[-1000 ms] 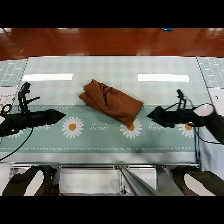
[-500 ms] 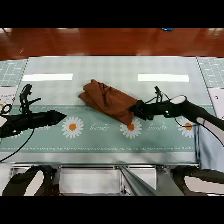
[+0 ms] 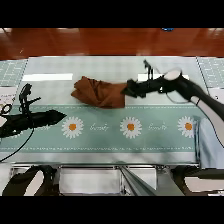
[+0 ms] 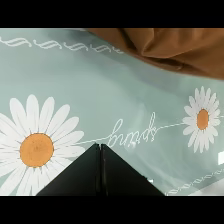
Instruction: Fold the shirts.
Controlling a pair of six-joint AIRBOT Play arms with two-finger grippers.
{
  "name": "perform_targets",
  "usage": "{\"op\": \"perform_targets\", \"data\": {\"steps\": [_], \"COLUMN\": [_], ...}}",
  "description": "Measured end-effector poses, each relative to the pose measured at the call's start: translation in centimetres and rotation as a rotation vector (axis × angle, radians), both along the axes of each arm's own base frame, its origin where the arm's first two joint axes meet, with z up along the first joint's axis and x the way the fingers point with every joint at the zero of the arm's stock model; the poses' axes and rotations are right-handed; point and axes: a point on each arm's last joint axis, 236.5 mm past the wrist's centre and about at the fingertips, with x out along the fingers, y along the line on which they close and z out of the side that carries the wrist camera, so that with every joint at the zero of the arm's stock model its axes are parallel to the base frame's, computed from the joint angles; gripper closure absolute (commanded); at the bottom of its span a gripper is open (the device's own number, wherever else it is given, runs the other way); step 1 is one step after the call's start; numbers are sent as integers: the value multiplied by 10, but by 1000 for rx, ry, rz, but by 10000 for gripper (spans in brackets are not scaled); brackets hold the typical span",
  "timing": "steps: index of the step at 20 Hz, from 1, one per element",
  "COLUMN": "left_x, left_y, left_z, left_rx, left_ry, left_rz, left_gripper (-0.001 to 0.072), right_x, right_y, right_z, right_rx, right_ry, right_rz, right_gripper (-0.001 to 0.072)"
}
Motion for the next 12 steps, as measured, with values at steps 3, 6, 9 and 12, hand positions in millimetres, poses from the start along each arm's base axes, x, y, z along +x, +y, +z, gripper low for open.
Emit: {"op": "perform_targets", "data": {"steps": [3,6,9,12], "left_x": [2,2,3,3], "left_y": [1,1,1,0], "left_z": [0,0,1,3], "left_rx": [3,3,1,-11], "left_ry": [-6,-7,-9,-11], "left_rz": [6,8,9,12], "left_gripper": [682,682,682,682], "right_x": [19,31,37,36], "right_y": [-6,-27,-63,-117], "right_z": [66,131,190,235], "right_rx": [-66,-127,-160,-191], "right_ry": [-121,-215,-288,-330], "right_rz": [48,44,-16,-120], "right_gripper": [694,694,694,694]}}
